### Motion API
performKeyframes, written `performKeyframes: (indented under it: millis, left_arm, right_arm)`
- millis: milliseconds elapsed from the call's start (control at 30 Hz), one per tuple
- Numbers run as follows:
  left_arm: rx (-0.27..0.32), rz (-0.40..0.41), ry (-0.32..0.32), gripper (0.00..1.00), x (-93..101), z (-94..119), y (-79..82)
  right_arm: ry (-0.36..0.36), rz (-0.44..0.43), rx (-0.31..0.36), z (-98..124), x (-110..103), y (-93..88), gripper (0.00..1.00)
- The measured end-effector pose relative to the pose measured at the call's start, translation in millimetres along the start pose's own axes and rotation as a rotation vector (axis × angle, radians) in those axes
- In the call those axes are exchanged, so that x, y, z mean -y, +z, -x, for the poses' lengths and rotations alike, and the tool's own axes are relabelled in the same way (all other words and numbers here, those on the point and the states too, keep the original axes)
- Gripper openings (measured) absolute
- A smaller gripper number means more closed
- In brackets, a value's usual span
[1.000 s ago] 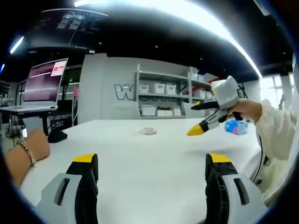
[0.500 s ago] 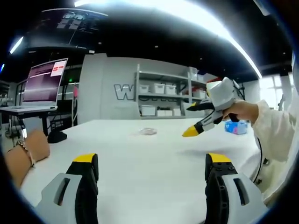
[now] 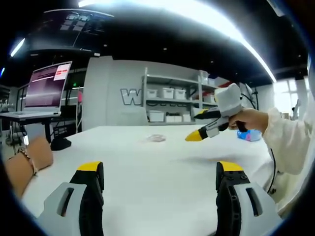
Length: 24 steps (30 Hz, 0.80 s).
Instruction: Open the resealable bag by pulling the two sides of the seal apart until the entire bag opening is separated and visibly accessible.
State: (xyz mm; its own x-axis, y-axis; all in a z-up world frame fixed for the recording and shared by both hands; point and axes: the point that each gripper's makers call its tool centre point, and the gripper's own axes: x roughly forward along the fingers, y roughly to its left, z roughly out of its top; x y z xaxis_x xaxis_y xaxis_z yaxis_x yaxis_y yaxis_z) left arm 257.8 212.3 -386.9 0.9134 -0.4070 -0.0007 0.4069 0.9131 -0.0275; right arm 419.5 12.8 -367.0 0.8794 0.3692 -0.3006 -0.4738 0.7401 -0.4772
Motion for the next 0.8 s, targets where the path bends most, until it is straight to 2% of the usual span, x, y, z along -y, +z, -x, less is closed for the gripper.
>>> performKeyframes:
  millis: [367, 800]
  left_arm:
    - [-0.002, 0.001, 0.008, 0.93, -3.1, 2, -1.2]
    - [-0.003, 0.003, 0.013, 0.93, -4.7, 3, -3.0]
  right_arm:
    - [-0.019, -0.059, 0.009, -11, 1, -2.4, 0.83]
    - [-0.023, -0.021, -0.007, -18, -2, -3.4, 0.81]
